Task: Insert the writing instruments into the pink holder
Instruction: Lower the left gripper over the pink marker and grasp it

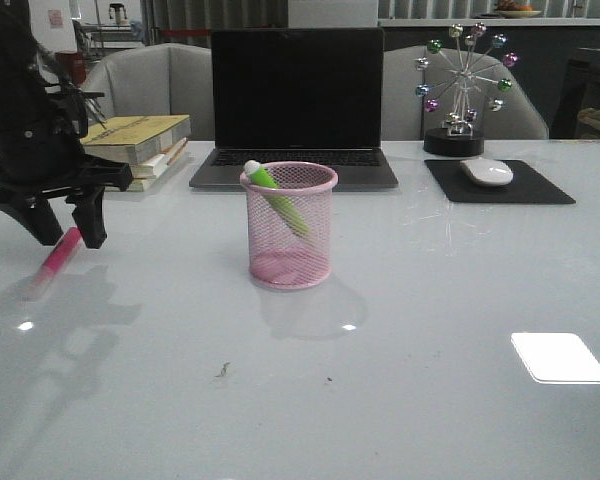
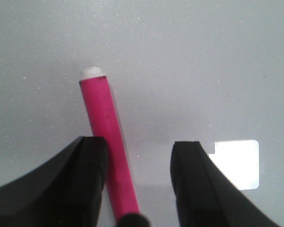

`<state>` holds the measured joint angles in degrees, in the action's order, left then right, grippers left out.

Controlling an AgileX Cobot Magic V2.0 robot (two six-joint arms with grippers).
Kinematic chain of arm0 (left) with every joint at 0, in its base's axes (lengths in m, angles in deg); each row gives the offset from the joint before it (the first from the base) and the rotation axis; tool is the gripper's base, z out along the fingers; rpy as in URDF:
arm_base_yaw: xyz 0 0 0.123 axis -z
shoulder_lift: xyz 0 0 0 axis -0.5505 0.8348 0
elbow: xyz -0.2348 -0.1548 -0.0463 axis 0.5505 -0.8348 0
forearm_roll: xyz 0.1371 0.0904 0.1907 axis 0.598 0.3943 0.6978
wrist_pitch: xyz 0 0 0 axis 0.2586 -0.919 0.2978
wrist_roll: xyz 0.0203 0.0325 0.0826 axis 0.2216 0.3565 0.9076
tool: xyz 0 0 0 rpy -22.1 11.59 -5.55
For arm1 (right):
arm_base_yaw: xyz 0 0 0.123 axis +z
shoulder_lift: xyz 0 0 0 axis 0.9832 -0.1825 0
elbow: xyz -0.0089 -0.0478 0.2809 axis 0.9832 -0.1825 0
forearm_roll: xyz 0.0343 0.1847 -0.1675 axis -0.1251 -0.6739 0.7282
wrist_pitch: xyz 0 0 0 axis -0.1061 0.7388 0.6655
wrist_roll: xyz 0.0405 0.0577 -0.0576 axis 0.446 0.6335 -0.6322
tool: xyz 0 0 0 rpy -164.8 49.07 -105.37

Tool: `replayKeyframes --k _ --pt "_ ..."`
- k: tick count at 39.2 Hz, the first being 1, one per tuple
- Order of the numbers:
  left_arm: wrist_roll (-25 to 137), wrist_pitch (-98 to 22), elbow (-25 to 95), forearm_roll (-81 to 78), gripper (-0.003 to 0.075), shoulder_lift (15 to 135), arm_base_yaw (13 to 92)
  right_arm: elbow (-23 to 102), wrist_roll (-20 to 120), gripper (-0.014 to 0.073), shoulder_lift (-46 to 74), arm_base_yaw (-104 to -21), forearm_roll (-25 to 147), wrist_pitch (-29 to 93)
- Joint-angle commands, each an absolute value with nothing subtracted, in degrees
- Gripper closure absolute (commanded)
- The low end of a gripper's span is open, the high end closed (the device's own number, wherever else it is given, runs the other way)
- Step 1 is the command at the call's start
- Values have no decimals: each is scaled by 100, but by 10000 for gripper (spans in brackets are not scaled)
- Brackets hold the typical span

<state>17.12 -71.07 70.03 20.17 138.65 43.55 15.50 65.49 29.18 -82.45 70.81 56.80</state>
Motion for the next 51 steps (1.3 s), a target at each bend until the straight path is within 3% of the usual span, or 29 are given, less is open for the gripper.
replayKeyframes --k 1,18,22,26,40,51 --pt "1693 -6919 7178 2025 335 13597 4386 1707 6492 243 2969 -8246 7068 5312" --pt "1693 -7120 7167 2025 346 13923 4386 1707 6492 243 2969 -8246 7068 5312" --pt "1693 -7251 7167 2025 442 13998 4386 1707 6492 243 2969 -8246 7068 5312" --pt "1706 -7376 7167 2025 628 14024 4386 1707 6492 243 2969 -8246 7068 5312" --pt "1969 -7373 7167 1963 628 13972 4453 1707 6492 243 2969 -8246 7068 5312" --pt "2162 -5989 7167 1972 628 13166 4956 1707 6492 243 2969 -8246 7068 5352"
